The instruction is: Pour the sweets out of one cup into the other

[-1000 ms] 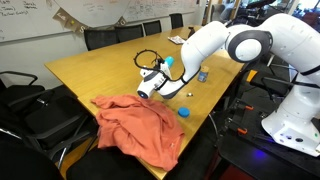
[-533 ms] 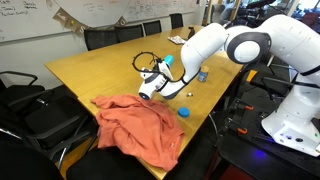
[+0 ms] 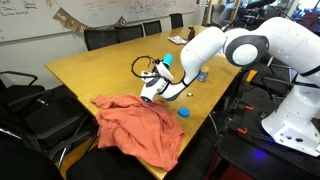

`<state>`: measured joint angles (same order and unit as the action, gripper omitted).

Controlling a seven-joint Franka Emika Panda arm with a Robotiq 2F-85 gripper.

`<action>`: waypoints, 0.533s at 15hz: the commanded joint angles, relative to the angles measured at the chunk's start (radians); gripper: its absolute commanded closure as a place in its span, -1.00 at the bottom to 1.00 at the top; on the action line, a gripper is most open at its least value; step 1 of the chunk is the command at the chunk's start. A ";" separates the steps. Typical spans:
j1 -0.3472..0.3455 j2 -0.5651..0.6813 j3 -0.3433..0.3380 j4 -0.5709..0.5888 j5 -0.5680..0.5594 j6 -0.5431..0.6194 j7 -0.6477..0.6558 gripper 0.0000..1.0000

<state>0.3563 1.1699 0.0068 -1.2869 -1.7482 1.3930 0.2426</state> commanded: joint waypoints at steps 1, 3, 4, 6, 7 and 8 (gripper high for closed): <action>0.008 0.014 -0.006 0.016 -0.034 -0.032 -0.057 0.97; 0.007 0.016 -0.005 0.015 -0.045 -0.033 -0.070 0.97; 0.007 0.016 -0.005 0.015 -0.050 -0.034 -0.078 0.97; 0.006 0.014 -0.005 0.011 -0.059 -0.035 -0.086 0.97; 0.006 0.014 -0.005 0.009 -0.062 -0.036 -0.094 0.97; 0.006 0.014 -0.005 0.009 -0.065 -0.036 -0.098 0.97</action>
<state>0.3564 1.1770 0.0068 -1.2869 -1.7925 1.3884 0.1795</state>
